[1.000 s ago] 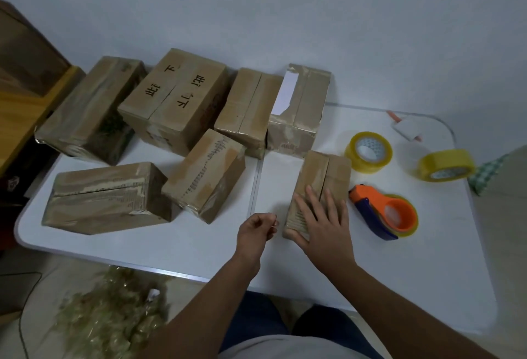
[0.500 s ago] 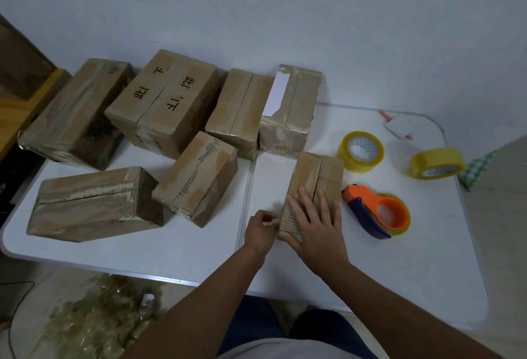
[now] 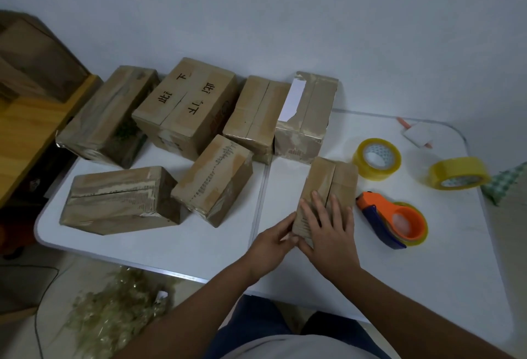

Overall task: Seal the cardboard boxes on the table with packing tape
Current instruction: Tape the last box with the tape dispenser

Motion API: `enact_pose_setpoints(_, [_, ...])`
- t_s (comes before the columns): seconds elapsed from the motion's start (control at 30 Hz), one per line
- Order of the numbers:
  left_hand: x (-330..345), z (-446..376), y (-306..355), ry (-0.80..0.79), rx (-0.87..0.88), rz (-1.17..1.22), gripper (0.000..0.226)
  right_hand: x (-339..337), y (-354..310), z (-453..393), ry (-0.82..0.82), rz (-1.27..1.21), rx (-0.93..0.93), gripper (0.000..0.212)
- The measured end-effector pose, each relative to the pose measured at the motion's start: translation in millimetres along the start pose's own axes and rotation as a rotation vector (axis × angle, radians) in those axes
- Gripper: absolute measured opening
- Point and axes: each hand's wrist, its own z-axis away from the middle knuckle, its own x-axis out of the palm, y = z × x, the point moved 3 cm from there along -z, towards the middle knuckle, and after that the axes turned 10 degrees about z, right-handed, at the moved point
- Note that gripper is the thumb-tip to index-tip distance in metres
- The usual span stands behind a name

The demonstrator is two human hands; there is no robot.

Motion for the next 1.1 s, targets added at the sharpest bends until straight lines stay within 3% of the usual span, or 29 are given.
enact_pose_setpoints(0.1, [-6, -3, -2, 0.092, 0.044, 0.077, 0.048, 2, 2, 1, -0.005, 0.025, -0.007, 0.081])
enact_pose_setpoints(0.2, [-12, -7, -5, 0.085, 0.102, 0.034, 0.048, 2, 2, 2, -0.031, 0.004, -0.021, 0.089])
enact_pose_setpoints(0.33, [-16, -8, -7, 0.054, 0.156, -0.065, 0.048, -2, 3, 0, -0.062, -0.073, -0.055, 0.082])
enact_pose_setpoints(0.43, [-21, -10, -8, 0.048, 0.197, -0.127, 0.046, -8, 16, -6, -0.063, -0.293, -0.023, 0.075])
enact_pose_setpoints(0.53, [-33, -19, 3, 0.225, 0.234, -0.202, 0.04, -12, 31, -8, -0.013, -0.431, 0.118, 0.077])
enact_pose_setpoints(0.63, [-37, -30, 20, 0.461, 0.198, -0.388, 0.039, -22, 28, -6, 0.006, -0.555, 0.111, 0.071])
enact_pose_setpoints(0.7, [-21, -35, 28, 0.388, 0.212, -0.593, 0.06, -33, 25, -7, 0.029, -0.696, 0.106, 0.058])
enact_pose_setpoints(0.77, [0, -33, 27, 0.225, 0.23, -0.899, 0.096, -41, 31, -9, 0.039, -0.839, 0.165, 0.049])
enact_pose_setpoints(0.83, [9, -33, 21, 0.095, 0.225, -1.122, 0.115, -40, 47, -13, 0.062, -0.802, 0.265, 0.05])
enact_pose_setpoints(0.93, [1, -43, 25, 0.021, 0.201, -1.2, 0.109, -27, 75, -19, 0.033, -0.681, 0.403, 0.063])
enact_pose_setpoints(1.03, [-20, -57, 39, -0.049, 0.264, -1.3, 0.079, -20, 85, -21, -0.026, -0.693, 0.412, 0.053])
enact_pose_setpoints(1.1, [-36, -65, 45, -0.072, 0.297, -1.388, 0.079, -18, 83, -22, -0.033, -0.687, 0.389, 0.05])
